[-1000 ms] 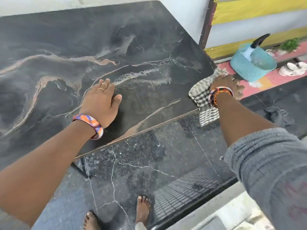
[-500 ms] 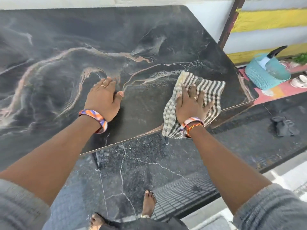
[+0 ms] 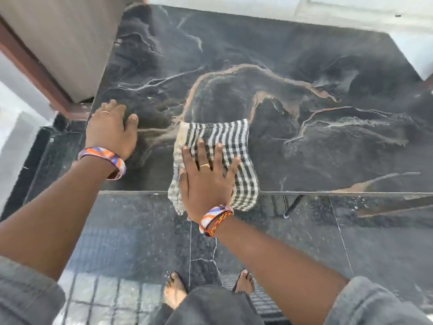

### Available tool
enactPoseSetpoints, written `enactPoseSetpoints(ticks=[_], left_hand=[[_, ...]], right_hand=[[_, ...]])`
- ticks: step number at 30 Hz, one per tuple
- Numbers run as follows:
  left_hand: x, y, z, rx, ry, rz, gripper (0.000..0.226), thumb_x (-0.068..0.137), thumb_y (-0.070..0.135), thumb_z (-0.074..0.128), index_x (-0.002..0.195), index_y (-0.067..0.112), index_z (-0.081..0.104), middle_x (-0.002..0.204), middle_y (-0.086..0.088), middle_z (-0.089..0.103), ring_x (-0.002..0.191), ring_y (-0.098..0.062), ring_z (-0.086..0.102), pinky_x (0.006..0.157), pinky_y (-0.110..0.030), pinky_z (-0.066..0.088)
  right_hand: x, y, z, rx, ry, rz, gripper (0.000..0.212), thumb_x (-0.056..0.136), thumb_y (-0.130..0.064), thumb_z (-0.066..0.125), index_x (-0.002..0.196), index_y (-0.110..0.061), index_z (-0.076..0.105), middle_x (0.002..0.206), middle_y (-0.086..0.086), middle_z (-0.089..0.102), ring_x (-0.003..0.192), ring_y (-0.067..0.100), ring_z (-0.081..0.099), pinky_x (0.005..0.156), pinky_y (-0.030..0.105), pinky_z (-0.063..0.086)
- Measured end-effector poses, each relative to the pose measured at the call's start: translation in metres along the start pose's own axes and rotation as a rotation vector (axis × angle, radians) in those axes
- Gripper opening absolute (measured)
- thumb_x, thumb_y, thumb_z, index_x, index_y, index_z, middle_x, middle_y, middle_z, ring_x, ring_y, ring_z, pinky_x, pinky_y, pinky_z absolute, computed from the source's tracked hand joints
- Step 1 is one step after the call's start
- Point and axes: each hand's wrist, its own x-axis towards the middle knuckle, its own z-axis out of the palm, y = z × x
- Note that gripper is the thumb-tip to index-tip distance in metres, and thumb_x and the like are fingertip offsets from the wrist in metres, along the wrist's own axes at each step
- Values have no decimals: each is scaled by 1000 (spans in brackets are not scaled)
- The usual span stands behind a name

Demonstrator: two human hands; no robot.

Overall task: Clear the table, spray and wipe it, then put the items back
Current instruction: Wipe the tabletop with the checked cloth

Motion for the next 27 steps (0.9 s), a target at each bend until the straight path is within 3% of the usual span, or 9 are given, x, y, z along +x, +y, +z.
enactPoseSetpoints(ticks=[5, 8, 10, 12, 15, 18, 22, 25, 27], left_hand=[[-19, -71, -39, -84, 12, -225, 38, 97, 22, 38, 119, -1, 58, 126, -31, 56, 117, -46, 50, 99, -44, 39], [-30, -101, -47, -213, -87, -343, 38, 98, 22, 41, 116, -5, 61, 118, -30, 60, 117, -43, 52, 95, -40, 39], [-33, -116, -46, -281, -128, -358, 38, 97, 25, 42, 106, -6, 63, 99, -24, 62, 106, -40, 57, 82, -35, 38], [-34, -124, -45, -291, -126, -358, 40, 98, 26, 41, 101, -8, 63, 96, -25, 62, 97, -37, 57, 80, -35, 37], [-27, -120, -44, -258, -82, -331, 43, 98, 25, 37, 101, -10, 62, 104, -33, 63, 97, -41, 57, 83, -40, 41], [-13, -107, -43, -212, -34, -298, 38, 97, 23, 36, 95, -8, 59, 100, -32, 62, 81, -33, 49, 72, -33, 34], [9, -89, -38, -81, 27, -193, 32, 92, 22, 37, 100, -5, 54, 106, -33, 59, 98, -46, 54, 74, -38, 39], [15, -63, -33, 12, 12, -70, 40, 91, 24, 39, 115, -5, 52, 121, -30, 55, 112, -46, 51, 92, -48, 43], [16, -45, -23, 51, -5, 30, 33, 90, 18, 43, 111, -6, 53, 116, -27, 56, 109, -45, 52, 91, -49, 44]], right_hand=[[4, -91, 15, -22, -30, -211, 52, 90, -42, 23, 136, -31, 44, 147, 4, 42, 136, 43, 33, 102, 73, 14], [5, -129, 22, -36, -60, -399, 48, 96, -42, 30, 143, -33, 29, 156, 4, 26, 142, 43, 16, 103, 74, 0], [9, -144, 24, -37, -73, -483, 50, 96, -40, 36, 145, -36, 24, 157, 2, 20, 143, 42, 10, 103, 74, -4], [13, -151, 24, -41, -85, -522, 51, 95, -38, 38, 144, -39, 24, 158, 0, 17, 144, 39, 6, 102, 73, -6], [20, -157, 23, -3, -97, -525, 46, 96, -40, 32, 142, -40, 28, 158, -4, 16, 145, 37, 2, 101, 73, -10], [36, -161, 17, 68, -127, -455, 45, 97, -41, 26, 142, -38, 29, 158, -7, 14, 146, 33, -3, 100, 75, -12], [78, -149, 12, 48, -190, -371, 48, 99, -41, 18, 147, -39, 14, 159, -11, 1, 146, 29, -11, 101, 74, -13], [104, -122, 9, 43, -157, -312, 48, 99, -41, 18, 147, -41, 11, 159, -12, 0, 146, 28, -8, 103, 74, -10], [118, -97, 5, 43, -138, -265, 48, 99, -41, 18, 146, -41, 12, 159, -12, 1, 147, 27, -7, 103, 73, -10]])
